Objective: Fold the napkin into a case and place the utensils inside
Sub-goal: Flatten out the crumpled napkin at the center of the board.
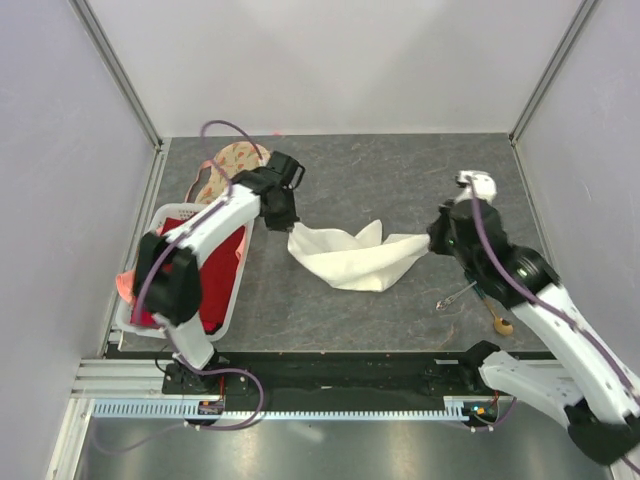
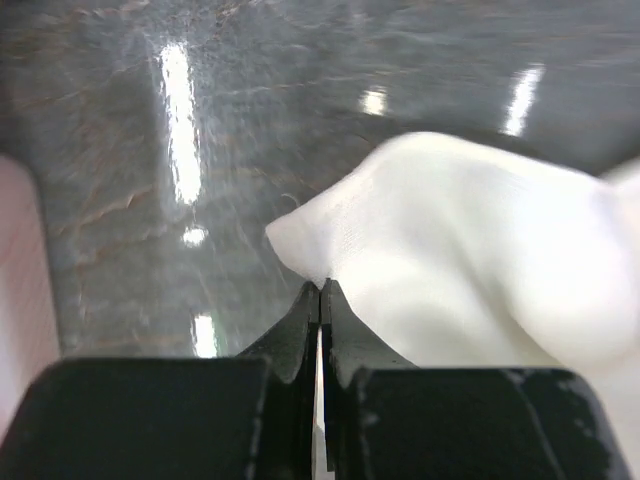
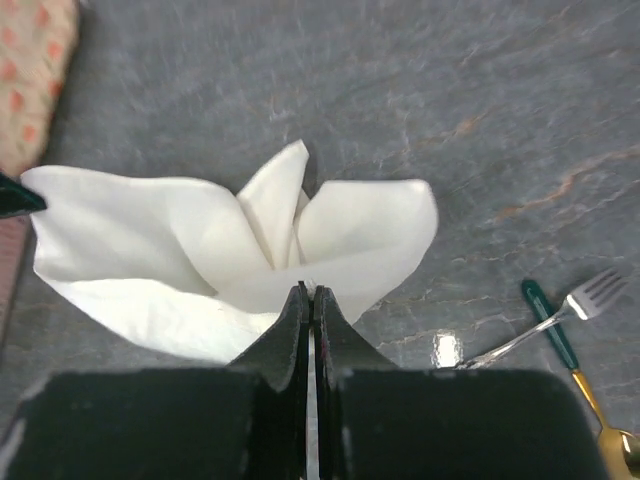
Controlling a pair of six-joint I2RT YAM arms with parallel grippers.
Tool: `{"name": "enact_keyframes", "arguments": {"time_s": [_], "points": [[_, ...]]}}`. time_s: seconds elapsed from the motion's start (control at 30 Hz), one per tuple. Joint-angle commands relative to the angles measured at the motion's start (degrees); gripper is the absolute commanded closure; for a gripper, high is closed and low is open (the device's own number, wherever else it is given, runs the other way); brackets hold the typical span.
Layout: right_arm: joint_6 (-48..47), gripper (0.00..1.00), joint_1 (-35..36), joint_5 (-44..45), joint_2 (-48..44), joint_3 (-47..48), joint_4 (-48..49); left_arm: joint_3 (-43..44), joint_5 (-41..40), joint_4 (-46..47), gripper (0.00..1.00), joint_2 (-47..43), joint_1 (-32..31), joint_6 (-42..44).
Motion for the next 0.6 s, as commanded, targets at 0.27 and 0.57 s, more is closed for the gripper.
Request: {"name": "enact_keyframes", "arguments": {"time_s": [0.27, 0.57], "points": [[2.5, 1.0, 0.0, -4.9, -28.1, 6.1, -13.3, -4.9, 5.2, -0.5, 0.98, -44.6, -3.8, -3.6], [1.4, 1.0, -3.0, -6.4, -26.8, 25.9, -26.2, -3.0, 8.6, -1.1, 0.98, -63.1, -4.0, -0.8]]}}
